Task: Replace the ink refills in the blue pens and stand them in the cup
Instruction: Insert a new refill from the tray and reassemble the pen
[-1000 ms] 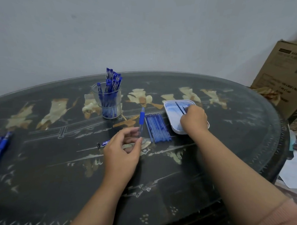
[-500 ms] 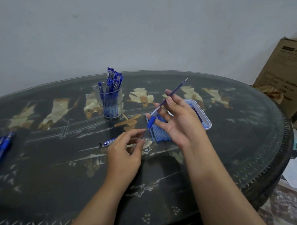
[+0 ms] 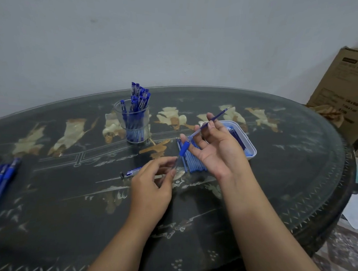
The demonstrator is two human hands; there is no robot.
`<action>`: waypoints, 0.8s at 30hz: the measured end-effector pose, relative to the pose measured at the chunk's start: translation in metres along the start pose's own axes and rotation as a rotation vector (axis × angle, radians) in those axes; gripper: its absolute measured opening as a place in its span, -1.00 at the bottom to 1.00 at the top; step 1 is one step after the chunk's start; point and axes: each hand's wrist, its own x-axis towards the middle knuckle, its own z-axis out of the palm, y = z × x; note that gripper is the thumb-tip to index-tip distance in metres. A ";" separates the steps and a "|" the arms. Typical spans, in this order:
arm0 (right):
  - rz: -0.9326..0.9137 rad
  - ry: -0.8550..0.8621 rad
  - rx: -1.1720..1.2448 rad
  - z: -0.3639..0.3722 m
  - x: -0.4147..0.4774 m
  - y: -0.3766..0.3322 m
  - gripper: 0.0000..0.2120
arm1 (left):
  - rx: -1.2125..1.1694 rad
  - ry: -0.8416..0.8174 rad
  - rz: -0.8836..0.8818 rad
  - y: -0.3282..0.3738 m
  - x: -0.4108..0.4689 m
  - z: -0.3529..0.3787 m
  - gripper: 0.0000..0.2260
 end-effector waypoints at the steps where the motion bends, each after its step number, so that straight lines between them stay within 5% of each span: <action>1: 0.006 0.001 0.010 0.000 0.000 0.000 -0.83 | 0.003 0.000 0.003 0.000 0.000 0.000 -0.71; 13: -0.027 0.017 -0.044 0.001 -0.001 -0.003 -0.83 | 0.037 0.002 0.030 0.001 -0.001 0.000 -0.67; 24: -0.335 -0.031 -0.760 0.003 -0.007 -0.004 -0.82 | 0.101 0.008 0.050 -0.002 -0.001 -0.001 -0.72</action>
